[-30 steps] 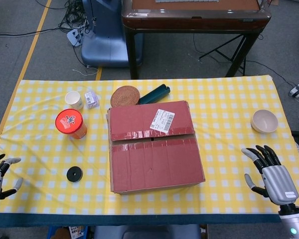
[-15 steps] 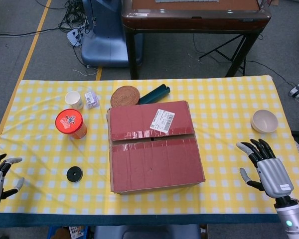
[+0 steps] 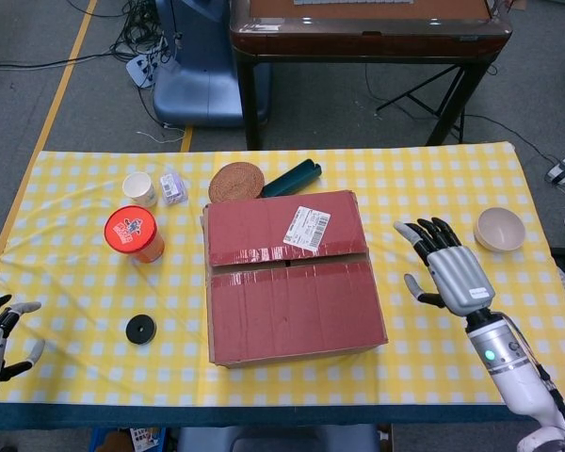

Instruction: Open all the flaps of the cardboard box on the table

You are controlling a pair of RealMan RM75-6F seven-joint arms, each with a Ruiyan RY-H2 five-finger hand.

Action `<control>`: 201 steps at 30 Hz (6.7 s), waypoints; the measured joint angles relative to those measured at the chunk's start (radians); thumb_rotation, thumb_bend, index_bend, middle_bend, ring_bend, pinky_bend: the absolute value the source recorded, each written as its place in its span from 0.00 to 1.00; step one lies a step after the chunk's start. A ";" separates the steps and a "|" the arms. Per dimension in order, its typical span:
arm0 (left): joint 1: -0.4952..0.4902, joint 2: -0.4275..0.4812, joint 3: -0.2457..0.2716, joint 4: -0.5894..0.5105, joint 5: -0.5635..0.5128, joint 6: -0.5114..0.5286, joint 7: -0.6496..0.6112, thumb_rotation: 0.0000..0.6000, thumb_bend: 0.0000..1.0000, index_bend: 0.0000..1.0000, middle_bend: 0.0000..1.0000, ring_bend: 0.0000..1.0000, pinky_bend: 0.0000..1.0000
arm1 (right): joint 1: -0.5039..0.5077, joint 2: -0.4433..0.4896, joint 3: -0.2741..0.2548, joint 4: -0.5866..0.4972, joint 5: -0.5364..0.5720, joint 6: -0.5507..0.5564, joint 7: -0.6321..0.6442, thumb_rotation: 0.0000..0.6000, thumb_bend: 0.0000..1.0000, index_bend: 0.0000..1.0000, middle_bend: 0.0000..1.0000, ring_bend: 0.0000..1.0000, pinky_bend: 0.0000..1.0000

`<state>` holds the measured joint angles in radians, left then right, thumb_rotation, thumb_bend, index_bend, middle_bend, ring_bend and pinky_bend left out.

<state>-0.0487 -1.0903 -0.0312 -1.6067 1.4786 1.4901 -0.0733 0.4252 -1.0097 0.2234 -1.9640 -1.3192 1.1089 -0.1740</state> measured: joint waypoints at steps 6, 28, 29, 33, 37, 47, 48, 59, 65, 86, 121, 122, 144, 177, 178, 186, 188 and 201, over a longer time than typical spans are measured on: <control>0.006 0.003 0.001 0.007 0.001 0.009 -0.012 1.00 0.35 0.33 0.29 0.12 0.00 | 0.142 -0.067 0.054 0.038 0.155 -0.112 -0.093 1.00 0.27 0.03 0.08 0.01 0.04; 0.017 0.003 0.003 0.042 -0.005 0.009 -0.051 1.00 0.35 0.33 0.29 0.12 0.00 | 0.405 -0.262 0.100 0.222 0.458 -0.159 -0.275 1.00 0.16 0.02 0.05 0.00 0.04; 0.017 0.003 0.003 0.042 -0.005 0.009 -0.052 1.00 0.35 0.33 0.29 0.12 0.00 | 0.411 -0.264 0.107 0.228 0.464 -0.155 -0.273 1.00 0.16 0.02 0.05 0.00 0.04; 0.018 0.006 0.001 0.043 -0.004 0.012 -0.055 1.00 0.35 0.33 0.29 0.12 0.00 | 0.433 -0.264 0.136 0.248 0.481 -0.144 -0.262 1.00 0.16 0.02 0.05 0.00 0.04; 0.020 0.010 0.001 0.042 -0.003 0.014 -0.054 1.00 0.35 0.33 0.29 0.12 0.00 | 0.467 -0.265 0.173 0.285 0.512 -0.137 -0.259 1.00 0.16 0.02 0.05 0.00 0.04; 0.026 0.014 0.003 0.040 -0.005 0.017 -0.053 1.00 0.35 0.33 0.29 0.12 0.00 | 0.603 -0.308 0.252 0.461 0.664 -0.141 -0.302 1.00 0.16 0.02 0.05 0.00 0.04; 0.027 0.015 0.004 0.041 -0.005 0.018 -0.054 1.00 0.35 0.33 0.29 0.12 0.00 | 0.614 -0.315 0.257 0.480 0.683 -0.142 -0.307 1.00 0.16 0.02 0.05 0.00 0.04; 0.040 0.016 0.006 0.056 -0.022 0.017 -0.067 1.00 0.35 0.33 0.29 0.12 0.00 | 0.717 -0.417 0.282 0.757 0.886 -0.162 -0.368 1.00 0.17 0.02 0.05 0.00 0.04; 0.042 0.015 0.005 0.060 -0.023 0.016 -0.071 1.00 0.35 0.33 0.29 0.12 0.00 | 0.718 -0.419 0.276 0.778 0.898 -0.167 -0.375 1.00 0.32 0.02 0.05 0.00 0.04; 0.024 0.016 0.010 0.023 0.010 0.003 -0.042 1.00 0.35 0.33 0.29 0.12 0.00 | 0.408 0.039 0.104 0.007 0.476 -0.205 -0.188 1.00 1.00 0.21 0.18 0.04 0.04; 0.023 0.019 0.020 0.011 0.014 -0.006 -0.031 1.00 0.35 0.33 0.29 0.12 0.00 | 0.369 0.025 -0.060 -0.016 0.256 -0.320 -0.035 1.00 1.00 0.35 0.20 0.05 0.04; 0.021 0.019 0.020 0.008 0.015 -0.007 -0.029 1.00 0.35 0.33 0.29 0.12 0.00 | 0.360 0.034 -0.060 -0.023 0.240 -0.315 -0.021 1.00 1.00 0.35 0.20 0.05 0.04; 0.008 0.037 0.015 -0.028 0.016 -0.014 0.007 1.00 0.35 0.33 0.29 0.12 0.00 | 0.197 0.260 -0.054 -0.178 -0.163 -0.174 0.325 1.00 1.00 0.35 0.20 0.05 0.04; 0.002 0.058 0.012 -0.060 0.016 -0.010 0.034 1.00 0.35 0.32 0.29 0.12 0.00 | 0.087 0.541 -0.196 -0.303 -0.698 -0.009 0.769 1.00 1.00 0.35 0.20 0.05 0.04; 0.002 0.058 0.013 -0.061 0.017 -0.011 0.035 1.00 0.35 0.32 0.29 0.12 0.00 | 0.087 0.546 -0.201 -0.296 -0.712 -0.005 0.794 1.00 1.00 0.35 0.20 0.05 0.04; -0.006 0.052 0.016 -0.071 0.023 -0.022 0.054 1.00 0.35 0.32 0.29 0.12 0.00 | 0.081 0.546 -0.240 -0.220 -0.764 0.025 0.887 1.00 1.00 0.35 0.21 0.05 0.04; -0.009 0.050 0.016 -0.075 0.025 -0.024 0.058 1.00 0.35 0.32 0.29 0.12 0.00 | 0.077 0.532 -0.239 -0.210 -0.743 0.025 0.866 1.00 1.00 0.35 0.21 0.06 0.04; -0.015 0.043 0.016 -0.075 0.017 -0.034 0.069 1.00 0.35 0.32 0.29 0.12 0.00 | 0.098 0.373 -0.174 -0.139 -0.489 -0.080 0.597 1.00 0.89 0.35 0.21 0.06 0.04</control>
<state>-0.0636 -1.0470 -0.0153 -1.6812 1.4954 1.4565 -0.0045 0.5231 -0.6363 0.0491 -2.1032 -1.8078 1.0293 0.4231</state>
